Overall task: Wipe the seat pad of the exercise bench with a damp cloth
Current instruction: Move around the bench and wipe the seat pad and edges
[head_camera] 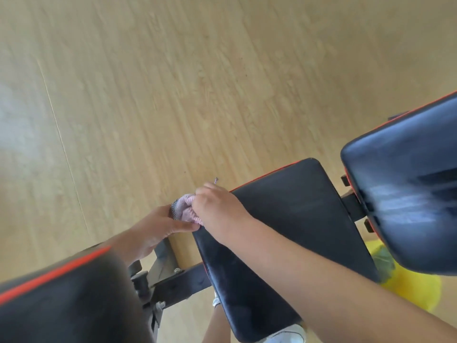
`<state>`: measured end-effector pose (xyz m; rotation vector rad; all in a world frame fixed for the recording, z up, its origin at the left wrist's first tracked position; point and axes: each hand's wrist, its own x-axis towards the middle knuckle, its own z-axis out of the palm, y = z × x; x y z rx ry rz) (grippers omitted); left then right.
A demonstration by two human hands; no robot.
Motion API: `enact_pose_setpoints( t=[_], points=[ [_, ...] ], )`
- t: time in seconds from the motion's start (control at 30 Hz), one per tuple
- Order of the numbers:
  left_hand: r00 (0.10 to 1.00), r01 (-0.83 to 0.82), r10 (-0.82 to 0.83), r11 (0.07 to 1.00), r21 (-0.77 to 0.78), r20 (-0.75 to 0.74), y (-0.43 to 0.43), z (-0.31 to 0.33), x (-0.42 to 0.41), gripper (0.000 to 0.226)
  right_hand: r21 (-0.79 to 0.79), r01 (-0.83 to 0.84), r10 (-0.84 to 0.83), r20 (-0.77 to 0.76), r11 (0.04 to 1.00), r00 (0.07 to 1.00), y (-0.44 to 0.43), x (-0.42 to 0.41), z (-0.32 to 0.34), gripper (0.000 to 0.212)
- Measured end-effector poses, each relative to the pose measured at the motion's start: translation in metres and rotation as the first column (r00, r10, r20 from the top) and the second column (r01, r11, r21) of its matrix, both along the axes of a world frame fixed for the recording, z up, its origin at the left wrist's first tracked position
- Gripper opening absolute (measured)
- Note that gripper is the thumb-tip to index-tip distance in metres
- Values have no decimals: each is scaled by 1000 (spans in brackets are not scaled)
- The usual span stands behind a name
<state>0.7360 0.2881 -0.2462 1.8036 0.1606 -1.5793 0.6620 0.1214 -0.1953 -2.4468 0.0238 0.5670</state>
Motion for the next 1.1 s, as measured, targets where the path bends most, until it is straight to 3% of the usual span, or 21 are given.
enact_pose_setpoints(
  t=[0.07,0.13,0.23,0.3,0.4,0.47,0.57,0.6,0.7,0.8,0.87,0.93,1.03,1.1],
  points=[
    [998,14,-17,999,44,61,1,-2,-4,68,-52,-54,49,-106,997,993,-24,7,10,8],
    [995,-14,8,998,68,95,5,-5,-2,82,-177,10,-49,-217,984,975,-79,9,11,7],
    [990,-139,139,990,-12,35,7,-4,-1,54,-311,145,-248,-325,939,913,-157,2,11,16],
    [979,-201,202,979,-30,17,4,-4,-5,37,-170,167,-218,-352,971,910,-142,5,8,15],
    [954,-294,293,956,-2,64,2,-8,-10,38,68,44,-15,-368,997,930,-55,17,-3,17],
    [950,-308,308,951,-4,60,2,-12,-11,36,127,24,22,-342,992,939,-18,26,-11,11],
    [950,-306,306,952,-2,57,5,-18,-10,42,4,-8,9,-285,1000,959,-43,24,-13,3],
    [952,-303,302,953,0,52,4,-19,-9,46,-54,-8,-7,-284,999,959,-70,19,-10,9],
    [957,-287,286,958,5,42,3,-22,-6,54,-226,143,-210,-309,964,927,-177,-9,3,18],
    [951,-308,307,951,7,44,6,-24,-7,48,-309,341,-431,-295,888,853,-240,-52,8,35],
    [949,-315,315,949,3,33,7,-26,-10,48,-271,448,-514,-270,852,814,-236,-75,5,48],
    [948,-316,316,949,6,31,8,-27,-12,49,-229,568,-611,-247,791,752,-220,-97,2,43],
    [948,-318,318,948,-9,24,8,-27,-11,57,-215,776,-803,-224,594,553,-192,-164,8,22],
    [952,-305,306,952,-12,20,7,-28,-9,68,-189,862,-871,-258,470,418,-164,-212,20,25]
  ],
)
